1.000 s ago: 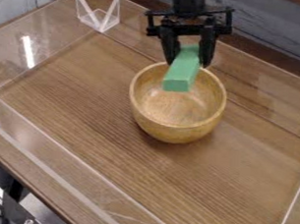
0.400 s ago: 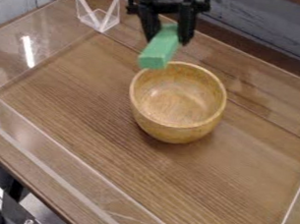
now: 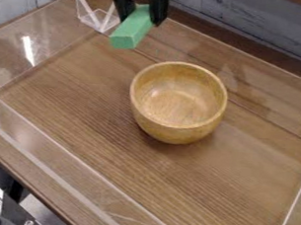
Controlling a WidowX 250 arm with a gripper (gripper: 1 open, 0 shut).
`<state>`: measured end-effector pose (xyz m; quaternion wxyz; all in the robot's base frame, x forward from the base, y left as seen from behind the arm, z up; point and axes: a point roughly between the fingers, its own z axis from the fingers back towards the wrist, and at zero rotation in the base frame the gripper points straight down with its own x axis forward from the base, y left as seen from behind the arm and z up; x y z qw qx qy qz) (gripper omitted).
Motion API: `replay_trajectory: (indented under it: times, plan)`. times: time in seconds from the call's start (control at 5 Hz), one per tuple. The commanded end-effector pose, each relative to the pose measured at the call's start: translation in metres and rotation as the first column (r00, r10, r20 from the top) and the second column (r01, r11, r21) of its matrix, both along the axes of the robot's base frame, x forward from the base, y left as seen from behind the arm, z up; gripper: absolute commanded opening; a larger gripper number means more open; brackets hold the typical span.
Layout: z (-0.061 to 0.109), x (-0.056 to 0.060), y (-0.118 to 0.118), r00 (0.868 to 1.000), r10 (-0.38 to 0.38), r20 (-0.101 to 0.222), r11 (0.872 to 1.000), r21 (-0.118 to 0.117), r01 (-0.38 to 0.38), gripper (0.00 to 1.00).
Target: Remove the green block from inside the brown bowl and put it on the table
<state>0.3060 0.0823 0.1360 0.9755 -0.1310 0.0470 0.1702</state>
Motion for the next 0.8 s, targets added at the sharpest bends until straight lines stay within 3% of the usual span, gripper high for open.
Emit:
replay_trajectory:
  times: [0.0,0.6]
  plan:
    - [0.029,0.007,0.010,0.994,0.004,0.110,0.999,0.045,-0.009,0.00]
    - [0.009,0.019,0.035,0.994,0.028,0.102,0.998,0.045,-0.032,0.00]
